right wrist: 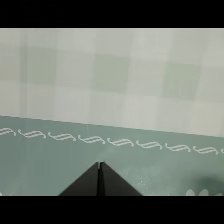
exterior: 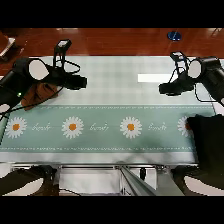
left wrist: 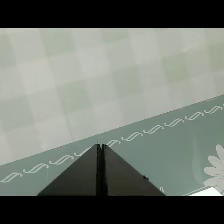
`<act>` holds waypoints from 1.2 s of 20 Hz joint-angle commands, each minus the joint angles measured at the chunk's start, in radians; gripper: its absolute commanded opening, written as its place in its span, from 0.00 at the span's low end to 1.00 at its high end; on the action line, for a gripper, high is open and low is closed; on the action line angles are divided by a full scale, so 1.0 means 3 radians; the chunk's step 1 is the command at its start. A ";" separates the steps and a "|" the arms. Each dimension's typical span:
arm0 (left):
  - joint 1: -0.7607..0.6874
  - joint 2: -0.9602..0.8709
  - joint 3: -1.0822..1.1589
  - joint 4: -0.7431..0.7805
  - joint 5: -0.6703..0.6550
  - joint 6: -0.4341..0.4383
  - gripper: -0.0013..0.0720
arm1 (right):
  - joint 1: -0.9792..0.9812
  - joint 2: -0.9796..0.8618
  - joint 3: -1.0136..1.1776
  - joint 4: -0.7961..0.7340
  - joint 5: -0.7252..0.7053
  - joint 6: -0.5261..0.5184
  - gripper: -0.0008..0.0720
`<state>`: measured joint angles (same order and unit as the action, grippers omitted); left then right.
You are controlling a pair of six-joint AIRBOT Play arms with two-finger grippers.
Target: Fold the shirts.
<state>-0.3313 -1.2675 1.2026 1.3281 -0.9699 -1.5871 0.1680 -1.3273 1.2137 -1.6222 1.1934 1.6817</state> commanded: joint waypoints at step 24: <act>0.0015 -0.0024 0.0004 0.0050 0.0885 0.0072 0.15 | 0.0004 -0.0013 -0.0003 -0.0011 -0.0364 0.0000 0.07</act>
<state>-0.3302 -1.2732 1.2026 1.3285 -0.8200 -1.5806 0.1684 -1.3281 1.2137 -1.6199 1.1175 1.6817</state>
